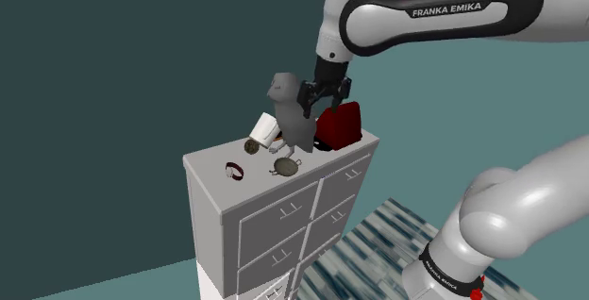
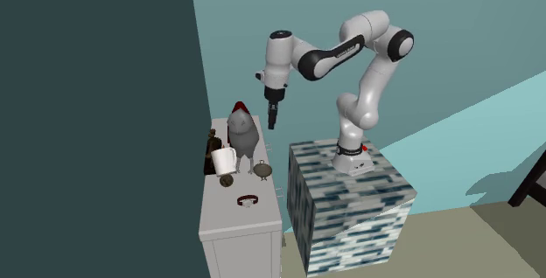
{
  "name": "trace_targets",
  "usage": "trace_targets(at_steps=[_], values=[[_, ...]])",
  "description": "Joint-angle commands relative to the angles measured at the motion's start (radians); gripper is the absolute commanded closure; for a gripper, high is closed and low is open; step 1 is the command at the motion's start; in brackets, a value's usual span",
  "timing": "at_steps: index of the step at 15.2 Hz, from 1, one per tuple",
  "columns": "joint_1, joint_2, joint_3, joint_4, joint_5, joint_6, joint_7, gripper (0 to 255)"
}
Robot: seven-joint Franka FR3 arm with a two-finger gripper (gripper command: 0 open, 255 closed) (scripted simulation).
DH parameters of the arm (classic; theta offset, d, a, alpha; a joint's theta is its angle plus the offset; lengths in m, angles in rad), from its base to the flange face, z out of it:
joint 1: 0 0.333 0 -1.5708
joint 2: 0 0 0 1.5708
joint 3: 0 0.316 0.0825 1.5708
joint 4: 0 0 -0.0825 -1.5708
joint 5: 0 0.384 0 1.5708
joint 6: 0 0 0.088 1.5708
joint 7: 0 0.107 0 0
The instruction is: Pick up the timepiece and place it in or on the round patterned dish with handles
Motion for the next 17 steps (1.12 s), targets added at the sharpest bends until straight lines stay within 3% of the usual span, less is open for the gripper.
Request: trace_targets(at_steps=[1,8,17], values=[[0.003,0.063,0.029,0.024,-0.004,0.034,0.042,0],[0.02,0.301,0.121,0.148,-0.056,0.12,0.201,0],[0.088,0.649,0.178,0.406,-0.194,0.151,0.405,0]])
